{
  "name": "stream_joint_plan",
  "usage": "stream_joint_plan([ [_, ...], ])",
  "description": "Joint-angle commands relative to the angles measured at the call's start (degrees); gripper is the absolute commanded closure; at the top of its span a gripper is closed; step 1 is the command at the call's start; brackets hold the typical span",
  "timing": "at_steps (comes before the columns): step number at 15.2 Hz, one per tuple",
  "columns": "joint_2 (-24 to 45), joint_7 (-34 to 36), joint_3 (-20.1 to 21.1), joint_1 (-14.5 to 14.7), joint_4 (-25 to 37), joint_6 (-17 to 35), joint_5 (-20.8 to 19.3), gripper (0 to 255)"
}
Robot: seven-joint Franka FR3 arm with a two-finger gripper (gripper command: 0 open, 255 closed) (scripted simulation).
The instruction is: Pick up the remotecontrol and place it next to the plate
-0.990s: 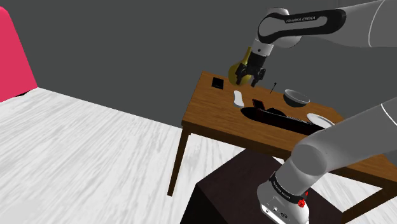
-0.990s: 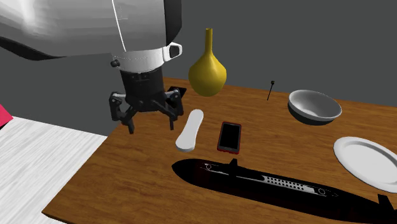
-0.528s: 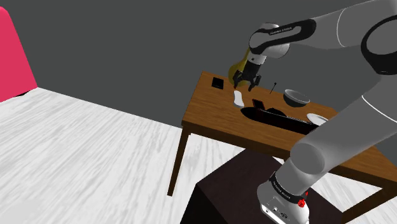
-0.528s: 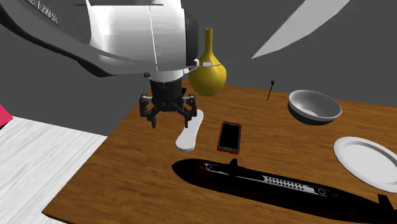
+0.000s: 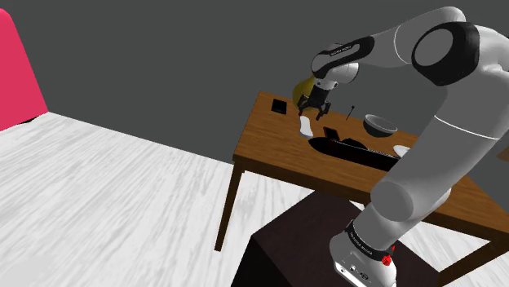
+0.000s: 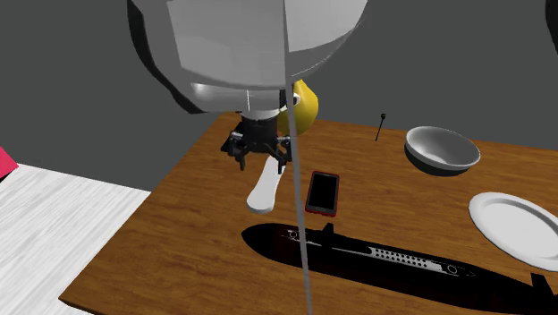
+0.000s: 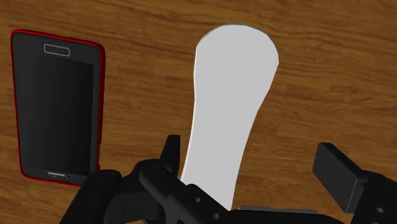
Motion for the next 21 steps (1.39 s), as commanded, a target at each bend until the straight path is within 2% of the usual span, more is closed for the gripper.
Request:
stream_joint_plan([
  [1, 4.25, -0.28, -0.79, -1.07, 3.15, 1.12, 1.35, 0],
  [10, 8.65, -1.2, -0.6, -1.71, 1.82, 6.69, 3.16, 0],
  [17, 8.66, -1.2, -0.59, -1.72, 1.84, 6.67, 3.16, 0],
  [18, 8.66, -1.2, -0.59, -1.72, 1.84, 6.67, 3.16, 255],
  [21, 8.65, -1.2, -0.59, -1.72, 1.84, 6.67, 3.16, 255],
])
